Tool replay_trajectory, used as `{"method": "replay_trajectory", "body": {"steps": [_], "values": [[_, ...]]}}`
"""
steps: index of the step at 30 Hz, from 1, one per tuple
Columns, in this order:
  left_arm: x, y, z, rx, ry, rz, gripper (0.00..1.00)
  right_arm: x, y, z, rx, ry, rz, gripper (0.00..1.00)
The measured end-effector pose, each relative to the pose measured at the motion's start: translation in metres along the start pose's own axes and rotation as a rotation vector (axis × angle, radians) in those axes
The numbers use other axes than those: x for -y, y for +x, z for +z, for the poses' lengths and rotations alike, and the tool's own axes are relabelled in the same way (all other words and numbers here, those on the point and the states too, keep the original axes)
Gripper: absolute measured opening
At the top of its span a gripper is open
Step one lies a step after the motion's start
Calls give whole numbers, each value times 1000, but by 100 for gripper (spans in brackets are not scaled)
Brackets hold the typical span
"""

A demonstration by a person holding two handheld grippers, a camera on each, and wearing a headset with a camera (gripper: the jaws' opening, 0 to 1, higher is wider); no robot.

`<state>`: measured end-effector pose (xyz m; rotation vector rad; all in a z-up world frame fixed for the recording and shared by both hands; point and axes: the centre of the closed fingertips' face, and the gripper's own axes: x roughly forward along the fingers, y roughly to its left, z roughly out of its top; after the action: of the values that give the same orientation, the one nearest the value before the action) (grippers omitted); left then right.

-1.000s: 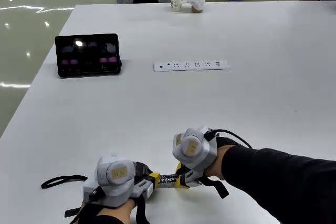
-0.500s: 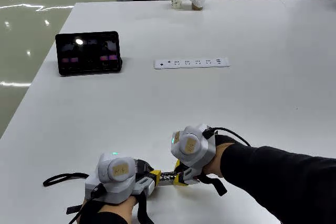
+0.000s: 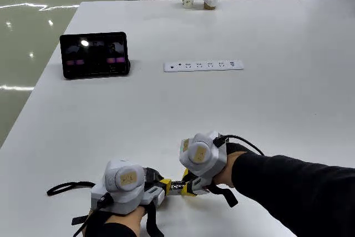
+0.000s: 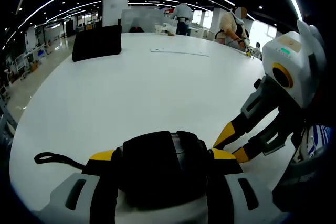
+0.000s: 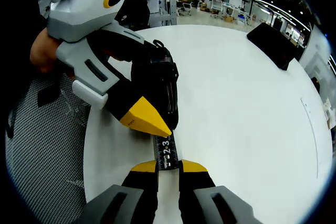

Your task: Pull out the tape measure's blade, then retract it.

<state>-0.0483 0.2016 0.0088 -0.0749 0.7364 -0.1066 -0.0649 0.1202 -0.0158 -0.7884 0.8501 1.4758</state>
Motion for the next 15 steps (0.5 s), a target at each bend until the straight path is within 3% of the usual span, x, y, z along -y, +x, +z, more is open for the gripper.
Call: {"method": "replay_trajectory", "body": {"steps": [15], "values": [[-1, 0, 0, -1, -7, -3, 64, -2, 4, 8, 27, 6, 3, 11]]}}
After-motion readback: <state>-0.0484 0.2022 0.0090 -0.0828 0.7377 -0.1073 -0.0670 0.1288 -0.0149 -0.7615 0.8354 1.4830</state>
